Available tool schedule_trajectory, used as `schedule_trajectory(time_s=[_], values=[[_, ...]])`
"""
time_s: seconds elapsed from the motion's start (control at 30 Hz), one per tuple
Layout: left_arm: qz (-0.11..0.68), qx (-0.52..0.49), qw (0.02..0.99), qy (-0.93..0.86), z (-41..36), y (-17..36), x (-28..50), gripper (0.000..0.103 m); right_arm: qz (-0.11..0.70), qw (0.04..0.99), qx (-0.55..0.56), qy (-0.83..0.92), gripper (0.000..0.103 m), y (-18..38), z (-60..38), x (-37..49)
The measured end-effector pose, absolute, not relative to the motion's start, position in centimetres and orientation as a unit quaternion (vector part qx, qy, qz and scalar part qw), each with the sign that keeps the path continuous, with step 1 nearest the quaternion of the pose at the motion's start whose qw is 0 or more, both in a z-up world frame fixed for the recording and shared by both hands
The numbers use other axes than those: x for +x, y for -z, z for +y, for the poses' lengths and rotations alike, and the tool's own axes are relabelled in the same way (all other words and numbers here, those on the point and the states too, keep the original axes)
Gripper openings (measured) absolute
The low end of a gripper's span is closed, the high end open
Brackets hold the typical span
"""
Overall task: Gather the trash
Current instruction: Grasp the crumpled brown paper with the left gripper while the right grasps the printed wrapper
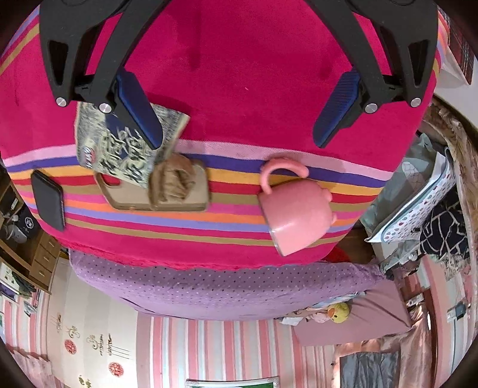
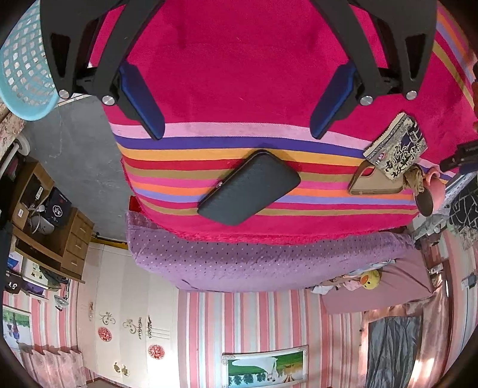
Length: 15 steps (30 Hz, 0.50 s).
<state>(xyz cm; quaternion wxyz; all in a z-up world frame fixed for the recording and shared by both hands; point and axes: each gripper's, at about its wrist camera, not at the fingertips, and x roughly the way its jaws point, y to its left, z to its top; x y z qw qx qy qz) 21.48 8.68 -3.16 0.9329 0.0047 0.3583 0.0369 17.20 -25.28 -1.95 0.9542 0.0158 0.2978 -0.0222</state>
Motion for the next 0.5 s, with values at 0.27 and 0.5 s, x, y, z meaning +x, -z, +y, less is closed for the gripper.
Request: schedule_trajectory(time_s=[0.27, 0.5], values=[[0.368, -0.015, 0.929, -0.015, 8.5, 3.3, 24.1, 0.097, 0.307, 0.952, 0.009, 0.022, 0.095, 2.4, -24.3, 19.3], [0.372, 0.018, 0.928, 0.021, 4.6, 3.3, 25.9, 0.092, 0.318, 0.947, 0.020, 0.027, 0.095, 3.0, -24.4, 20.2]])
